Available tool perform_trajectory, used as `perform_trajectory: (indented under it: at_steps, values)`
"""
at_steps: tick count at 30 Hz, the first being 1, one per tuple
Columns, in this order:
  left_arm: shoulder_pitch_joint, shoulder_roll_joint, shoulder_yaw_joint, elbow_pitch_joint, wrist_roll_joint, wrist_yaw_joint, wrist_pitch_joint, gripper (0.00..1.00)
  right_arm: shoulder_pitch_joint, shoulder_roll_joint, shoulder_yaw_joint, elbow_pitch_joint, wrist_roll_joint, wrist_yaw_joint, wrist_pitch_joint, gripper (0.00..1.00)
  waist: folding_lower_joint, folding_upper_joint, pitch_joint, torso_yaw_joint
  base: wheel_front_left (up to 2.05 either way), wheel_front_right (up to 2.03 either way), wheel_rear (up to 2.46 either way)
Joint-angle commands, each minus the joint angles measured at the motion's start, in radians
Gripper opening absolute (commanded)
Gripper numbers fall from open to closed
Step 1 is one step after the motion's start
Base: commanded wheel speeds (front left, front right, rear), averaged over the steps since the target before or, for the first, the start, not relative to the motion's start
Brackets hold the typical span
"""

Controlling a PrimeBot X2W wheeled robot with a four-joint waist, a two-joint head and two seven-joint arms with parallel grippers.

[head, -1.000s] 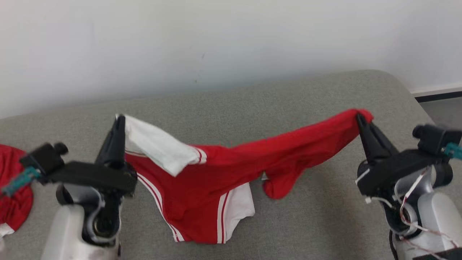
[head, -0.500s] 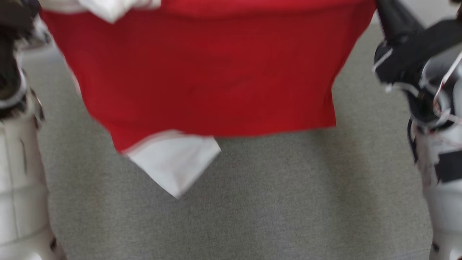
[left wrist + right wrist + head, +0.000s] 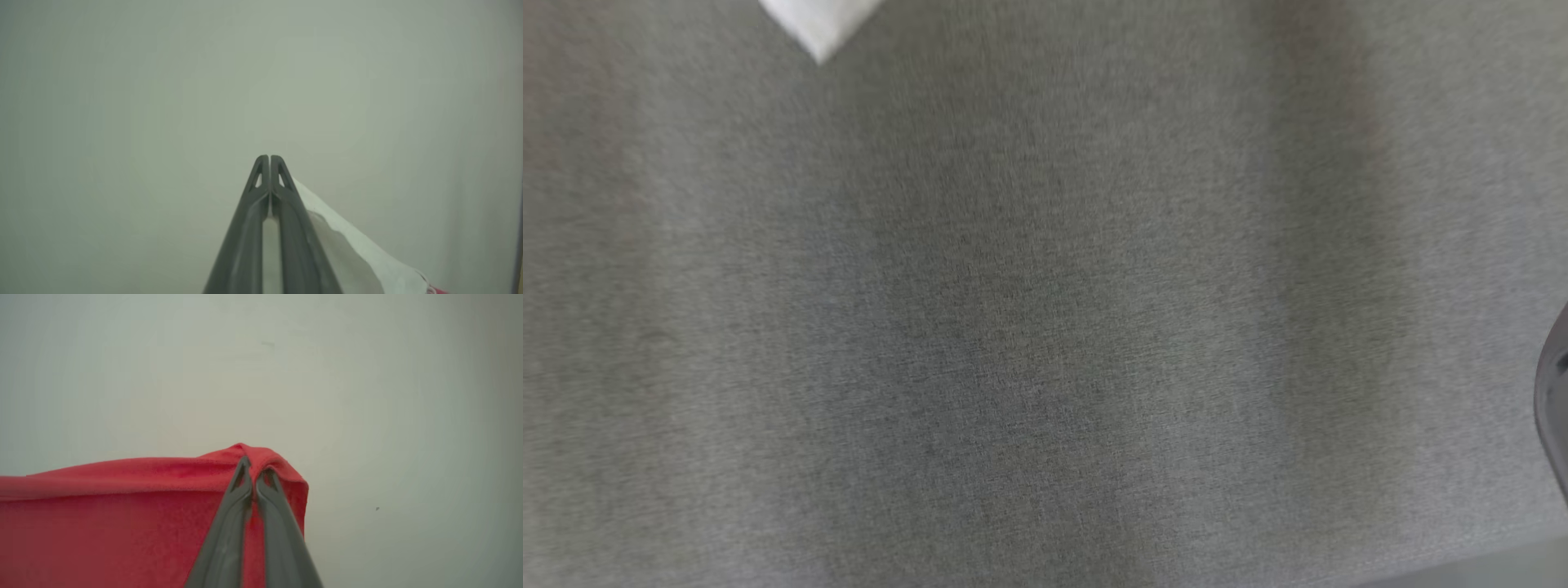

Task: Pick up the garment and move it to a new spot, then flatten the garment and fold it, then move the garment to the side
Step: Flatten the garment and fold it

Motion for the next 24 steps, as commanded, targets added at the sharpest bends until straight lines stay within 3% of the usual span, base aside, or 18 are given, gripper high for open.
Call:
perform_trajectory:
  at_steps: [1, 5, 10, 17, 24]
  values:
    - [-0.031, 0.011, -0.002, 0.009, 0.028, -0.008, -0.039, 0.00, -0.023, 0.007, -0.015, 0.019, -0.013, -0.002, -0.038, 0.00, -0.0005, -0.0003, 0.151, -0.017, 0.00, 0.00, 0.00]
    - [-0.116, 0.018, -0.014, 0.017, 0.083, -0.040, -0.155, 0.00, -0.100, 0.010, -0.068, 0.071, -0.076, -0.002, -0.176, 0.00, -0.0005, -0.0003, 0.187, -0.018, 0.00, 0.00, 0.00]
    - [-0.068, -0.011, 0.015, 0.028, 0.069, -0.074, -0.183, 0.00, -0.083, 0.012, -0.057, 0.120, -0.151, -0.002, -0.238, 0.00, -0.0005, -0.0003, 0.229, -0.003, 0.00, 0.00, 0.00]
    - [0.126, -0.042, 0.025, 0.015, -0.006, -0.096, -0.185, 0.00, 0.017, -0.014, 0.061, 0.151, -0.148, -0.002, -0.249, 0.00, -0.0005, -0.0003, 0.210, 0.033, 0.00, 0.00, 0.00]
    - [0.363, -0.034, 0.015, -0.073, -0.158, -0.095, -0.185, 0.00, 0.167, -0.065, 0.225, 0.124, -0.062, -0.002, -0.247, 0.00, -0.0005, -0.0003, 0.094, 0.072, 0.00, 0.00, 0.00]
